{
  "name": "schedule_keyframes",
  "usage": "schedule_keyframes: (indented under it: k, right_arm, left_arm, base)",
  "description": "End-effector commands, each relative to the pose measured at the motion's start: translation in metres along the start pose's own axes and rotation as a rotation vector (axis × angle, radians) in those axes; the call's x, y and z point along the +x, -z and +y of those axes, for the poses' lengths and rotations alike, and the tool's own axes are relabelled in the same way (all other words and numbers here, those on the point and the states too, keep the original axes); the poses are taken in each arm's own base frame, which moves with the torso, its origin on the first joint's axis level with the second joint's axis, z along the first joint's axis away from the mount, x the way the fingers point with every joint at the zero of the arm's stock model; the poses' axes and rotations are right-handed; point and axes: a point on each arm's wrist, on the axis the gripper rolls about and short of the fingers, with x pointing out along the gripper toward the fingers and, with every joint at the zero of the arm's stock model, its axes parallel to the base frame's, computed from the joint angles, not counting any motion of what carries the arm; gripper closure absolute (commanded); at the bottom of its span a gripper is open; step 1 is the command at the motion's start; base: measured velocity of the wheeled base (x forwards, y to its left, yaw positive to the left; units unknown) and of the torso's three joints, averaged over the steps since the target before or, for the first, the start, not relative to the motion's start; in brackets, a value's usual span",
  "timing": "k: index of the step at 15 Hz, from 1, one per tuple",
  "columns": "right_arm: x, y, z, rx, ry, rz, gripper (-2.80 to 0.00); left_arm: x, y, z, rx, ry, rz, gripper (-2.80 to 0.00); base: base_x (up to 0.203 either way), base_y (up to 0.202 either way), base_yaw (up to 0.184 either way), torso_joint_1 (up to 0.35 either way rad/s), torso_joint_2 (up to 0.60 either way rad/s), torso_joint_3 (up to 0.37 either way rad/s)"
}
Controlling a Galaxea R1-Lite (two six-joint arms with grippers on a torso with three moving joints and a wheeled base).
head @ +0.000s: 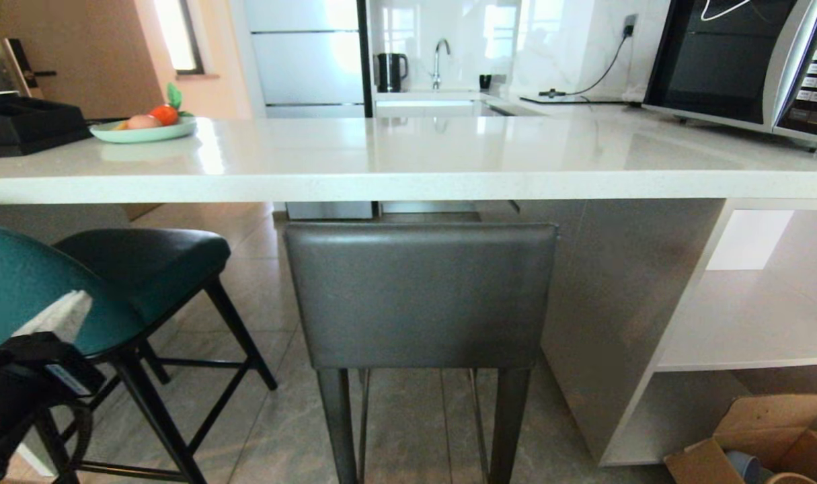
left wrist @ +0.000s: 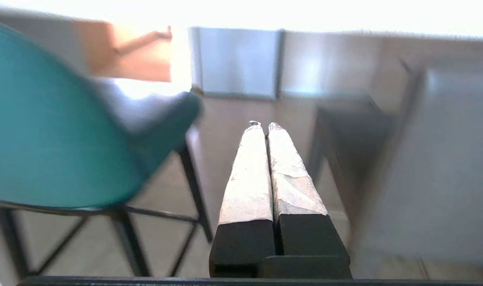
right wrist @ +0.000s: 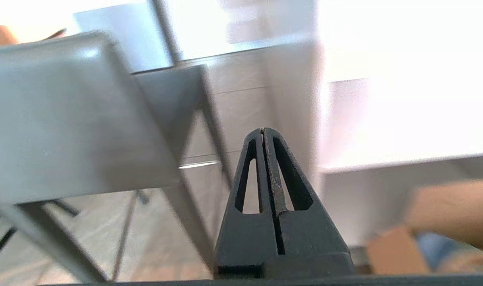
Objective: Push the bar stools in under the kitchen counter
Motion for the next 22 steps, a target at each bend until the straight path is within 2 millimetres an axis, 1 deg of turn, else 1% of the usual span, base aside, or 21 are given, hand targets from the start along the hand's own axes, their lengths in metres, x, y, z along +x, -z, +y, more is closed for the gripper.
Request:
schedule_keyframes:
  k: [1, 2, 4, 5, 7, 9, 11, 12, 13, 14, 15, 16, 17, 19, 21, 22]
  right_arm:
    - [-0.043, -0.008, -0.012, 0.002, 0.125, -0.037, 0.00]
    - [-0.054, -0.010, -0.013, -0.004, 0.157, -0.057, 0.00]
    - [-0.074, -0.009, -0.012, -0.026, 0.121, -0.111, 0.00]
    - [-0.080, -0.008, -0.011, -0.043, 0.111, -0.126, 0.00]
    - [-0.089, -0.002, -0.010, -0.061, 0.062, -0.157, 0.00]
    - [-0.101, 0.006, -0.008, -0.130, -0.062, -0.201, 0.00]
    - [-0.104, 0.010, -0.009, -0.156, -0.078, -0.217, 0.00]
    - [-0.107, 0.019, -0.010, -0.160, -0.081, -0.222, 0.00]
    - [-0.111, 0.031, -0.012, -0.176, -0.077, -0.222, 0.00]
    - [-0.112, 0.047, -0.014, -0.193, -0.054, -0.214, 0.00]
    - [-0.108, 0.062, -0.016, -0.194, -0.007, -0.177, 0.00]
    - [-0.103, 0.074, -0.018, -0.188, 0.024, -0.133, 0.00]
    - [-0.096, 0.086, -0.020, -0.196, 0.031, -0.095, 0.00]
    - [-0.084, 0.110, -0.022, -0.222, 0.017, -0.069, 0.00]
    - [-0.083, 0.120, -0.022, -0.182, -0.015, 0.006, 0.00]
    - [-0.084, 0.119, -0.022, -0.139, -0.021, 0.016, 0.00]
  left_arm:
    - [-0.040, -0.034, 0.014, -0.030, -0.024, -0.132, 0.00]
    - [-0.054, -0.039, 0.018, -0.023, -0.019, -0.116, 0.00]
    - [-0.083, -0.045, 0.026, -0.002, -0.007, -0.071, 0.00]
    - [-0.095, -0.047, 0.029, 0.008, -0.003, -0.063, 0.00]
    - [-0.115, -0.041, 0.031, 0.028, 0.015, -0.038, 0.00]
    - [-0.134, -0.029, 0.031, 0.033, 0.079, -0.057, 0.00]
    - [-0.155, -0.011, 0.032, 0.049, 0.127, -0.036, 0.00]
    - [-0.166, 0.002, 0.033, 0.062, 0.149, -0.010, 0.00]
    - [-0.173, 0.015, 0.033, 0.074, 0.164, 0.025, 0.00]
    - [-0.173, 0.029, 0.033, 0.086, 0.174, 0.076, 0.00]
    - [-0.169, 0.044, 0.033, 0.097, 0.181, 0.125, 0.00]
    - [-0.165, 0.053, 0.033, 0.108, 0.189, 0.125, 0.00]
    - [-0.164, 0.053, 0.032, 0.112, 0.200, 0.105, 0.00]
    - [-0.166, 0.055, 0.032, 0.111, 0.234, 0.140, 0.00]
    - [-0.166, 0.057, 0.032, 0.116, 0.223, 0.149, 0.00]
    - [-0.165, 0.063, 0.033, 0.116, 0.191, 0.168, 0.00]
  base:
    - [0.000, 0.000, 0.000, 0.000, 0.00, 0.000]
    - [0.000, 0.000, 0.000, 0.000, 0.00, 0.000]
    - [0.000, 0.000, 0.000, 0.000, 0.00, 0.000]
    - [0.000, 0.000, 0.000, 0.000, 0.00, 0.000]
    - [0.000, 0.000, 0.000, 0.000, 0.00, 0.000]
    - [0.000, 0.000, 0.000, 0.000, 0.00, 0.000]
    - [0.000, 0.000, 0.000, 0.000, 0.00, 0.000]
    - [0.000, 0.000, 0.000, 0.000, 0.00, 0.000]
    - [0.000, 0.000, 0.000, 0.000, 0.00, 0.000]
    - [0.000, 0.000, 0.000, 0.000, 0.00, 0.000]
    - [0.000, 0.000, 0.000, 0.000, 0.00, 0.000]
    - [0.000, 0.000, 0.000, 0.000, 0.00, 0.000]
    - [0.000, 0.000, 0.000, 0.000, 0.00, 0.000]
    - [0.000, 0.000, 0.000, 0.000, 0.00, 0.000]
    - [0.000, 0.000, 0.000, 0.000, 0.00, 0.000]
    - [0.000, 0.000, 0.000, 0.000, 0.00, 0.000]
